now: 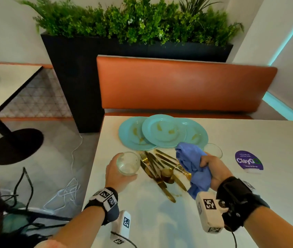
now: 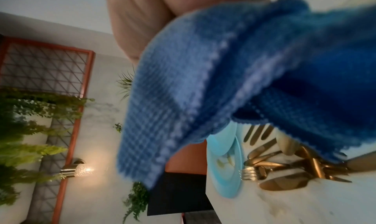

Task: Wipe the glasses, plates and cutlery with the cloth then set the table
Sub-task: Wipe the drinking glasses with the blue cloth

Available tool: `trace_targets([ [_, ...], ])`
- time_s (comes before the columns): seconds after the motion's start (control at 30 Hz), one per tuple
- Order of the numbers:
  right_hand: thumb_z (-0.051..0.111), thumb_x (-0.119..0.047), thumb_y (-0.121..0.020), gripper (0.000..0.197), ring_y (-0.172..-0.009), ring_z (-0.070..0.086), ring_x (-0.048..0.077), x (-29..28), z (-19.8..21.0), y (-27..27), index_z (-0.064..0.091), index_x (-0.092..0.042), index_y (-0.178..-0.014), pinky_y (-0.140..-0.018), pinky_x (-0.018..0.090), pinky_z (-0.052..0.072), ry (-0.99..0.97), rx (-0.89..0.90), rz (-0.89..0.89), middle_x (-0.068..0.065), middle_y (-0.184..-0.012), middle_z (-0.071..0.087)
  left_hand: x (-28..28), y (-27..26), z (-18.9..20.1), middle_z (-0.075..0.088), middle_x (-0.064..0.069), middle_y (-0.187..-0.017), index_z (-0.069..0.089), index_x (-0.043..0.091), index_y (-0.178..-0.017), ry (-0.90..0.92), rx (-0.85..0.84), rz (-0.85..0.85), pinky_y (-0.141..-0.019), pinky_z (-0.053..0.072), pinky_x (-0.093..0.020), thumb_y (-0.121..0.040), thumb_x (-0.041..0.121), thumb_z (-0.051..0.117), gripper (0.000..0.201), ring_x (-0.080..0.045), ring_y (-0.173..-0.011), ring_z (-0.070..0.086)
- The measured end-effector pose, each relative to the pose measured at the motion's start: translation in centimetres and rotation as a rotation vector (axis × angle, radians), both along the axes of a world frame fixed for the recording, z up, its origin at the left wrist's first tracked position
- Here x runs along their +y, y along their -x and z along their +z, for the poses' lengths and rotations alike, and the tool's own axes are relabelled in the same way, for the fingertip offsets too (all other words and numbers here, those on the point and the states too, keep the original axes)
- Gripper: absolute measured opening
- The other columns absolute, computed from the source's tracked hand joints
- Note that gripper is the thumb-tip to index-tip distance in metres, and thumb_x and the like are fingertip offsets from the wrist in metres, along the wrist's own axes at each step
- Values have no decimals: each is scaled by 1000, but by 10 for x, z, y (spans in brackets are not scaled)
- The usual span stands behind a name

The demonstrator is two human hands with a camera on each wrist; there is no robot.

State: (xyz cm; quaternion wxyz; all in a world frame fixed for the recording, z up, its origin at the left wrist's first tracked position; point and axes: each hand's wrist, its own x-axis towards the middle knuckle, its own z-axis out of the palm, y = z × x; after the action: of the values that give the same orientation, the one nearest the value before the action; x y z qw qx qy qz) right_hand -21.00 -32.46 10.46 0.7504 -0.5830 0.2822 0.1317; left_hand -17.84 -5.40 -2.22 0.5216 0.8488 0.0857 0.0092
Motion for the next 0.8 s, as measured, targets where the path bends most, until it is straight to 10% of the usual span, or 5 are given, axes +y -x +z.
trace_targets([
  [0.1,48,-16,-75,16,-45,48,26,18,1,-5,50,-4,-84,-48,26,40,-45,20,68,14,-61,51,19,-9,-16,52,-1,-129,41,28,-129,26,82,127,-109,33,-46,-53,18,88,90,-27,-125,45],
  [0.2,32,-19,-96,34,-43,61,21,23,-11,-15,57,-1,-79,-42,23,48,-75,14,83,13,-55,64,31,-18,-22,54,-3,-129,42,29,-129,31,120,191,-111,31,-46,-54,18,87,88,-29,-127,43],
  [0.33,49,-26,-90,21,-76,59,29,31,-19,-24,59,-7,-91,-72,39,49,16,54,48,14,-85,62,40,-27,-22,54,-3,-128,43,25,-130,56,138,212,-114,26,-47,-52,19,86,89,-28,-128,42],
  [0.6,55,-24,-89,40,-73,57,34,24,-25,-19,55,2,-119,-60,33,47,107,136,27,27,-107,62,40,-21,-6,15,-1,-151,13,26,-146,-48,84,160,-117,14,-53,-41,36,94,133,-26,-142,10],
  [0.8,61,-23,-85,39,-76,58,34,1,-6,-6,58,-1,-117,-64,35,47,156,90,-59,25,-109,63,-19,-8,35,30,-8,-141,29,15,-137,-210,-355,-75,-114,19,-49,-61,51,76,96,-28,-133,23],
])
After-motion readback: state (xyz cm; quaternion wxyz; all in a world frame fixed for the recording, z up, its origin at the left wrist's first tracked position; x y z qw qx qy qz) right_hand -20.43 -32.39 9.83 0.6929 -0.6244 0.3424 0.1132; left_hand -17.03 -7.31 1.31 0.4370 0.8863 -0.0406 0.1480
